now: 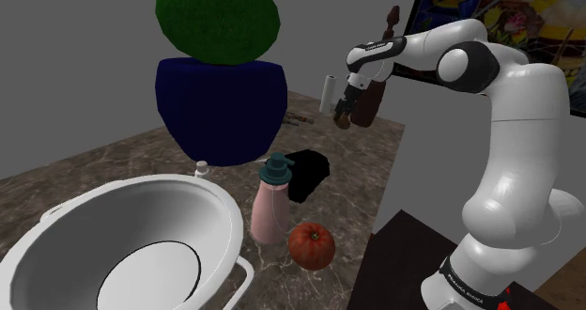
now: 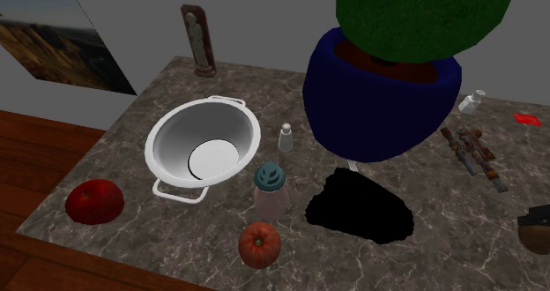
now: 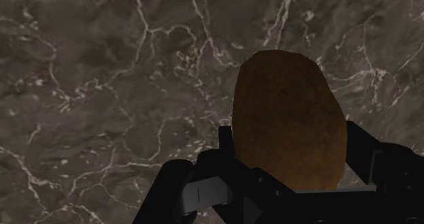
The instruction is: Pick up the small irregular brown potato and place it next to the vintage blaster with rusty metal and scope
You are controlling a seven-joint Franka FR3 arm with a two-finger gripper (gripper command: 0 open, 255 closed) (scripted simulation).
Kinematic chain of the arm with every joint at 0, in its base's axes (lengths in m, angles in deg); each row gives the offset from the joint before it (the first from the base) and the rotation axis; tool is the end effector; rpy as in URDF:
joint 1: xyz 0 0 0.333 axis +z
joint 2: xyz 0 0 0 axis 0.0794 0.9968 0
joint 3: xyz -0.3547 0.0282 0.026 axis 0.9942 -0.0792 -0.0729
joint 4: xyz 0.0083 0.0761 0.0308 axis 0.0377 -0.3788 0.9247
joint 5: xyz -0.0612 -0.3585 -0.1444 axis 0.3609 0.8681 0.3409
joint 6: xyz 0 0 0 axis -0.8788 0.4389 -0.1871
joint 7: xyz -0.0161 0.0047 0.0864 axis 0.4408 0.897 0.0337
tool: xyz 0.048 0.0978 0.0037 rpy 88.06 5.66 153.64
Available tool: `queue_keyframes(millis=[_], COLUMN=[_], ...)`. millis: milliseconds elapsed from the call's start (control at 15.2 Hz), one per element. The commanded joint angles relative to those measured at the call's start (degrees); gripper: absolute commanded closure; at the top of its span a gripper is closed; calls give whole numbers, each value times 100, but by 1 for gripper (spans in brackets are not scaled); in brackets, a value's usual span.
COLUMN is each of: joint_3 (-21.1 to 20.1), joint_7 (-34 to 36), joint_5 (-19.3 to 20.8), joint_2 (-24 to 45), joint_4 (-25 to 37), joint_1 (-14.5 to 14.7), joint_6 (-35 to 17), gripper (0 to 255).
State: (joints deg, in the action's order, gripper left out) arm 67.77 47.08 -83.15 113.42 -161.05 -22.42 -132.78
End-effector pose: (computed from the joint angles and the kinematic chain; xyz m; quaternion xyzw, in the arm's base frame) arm 0.6422 -0.3059 0.4241 -0.9919 -0.0418 -0.0671 0.0997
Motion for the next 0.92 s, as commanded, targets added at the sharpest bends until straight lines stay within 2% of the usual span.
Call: queue_keyframes(millis=[0, 528, 858], joint_3=[-3, -23, -23], joint_7=[-38, -165, -165], joint_5=[-14, -73, -73], joint_2=[72, 305, 305], joint_4=[-60, -328, -327], joint_1=[-3, -1, -1], joint_6=[-131, -620, -620], gripper=[255, 255, 255])
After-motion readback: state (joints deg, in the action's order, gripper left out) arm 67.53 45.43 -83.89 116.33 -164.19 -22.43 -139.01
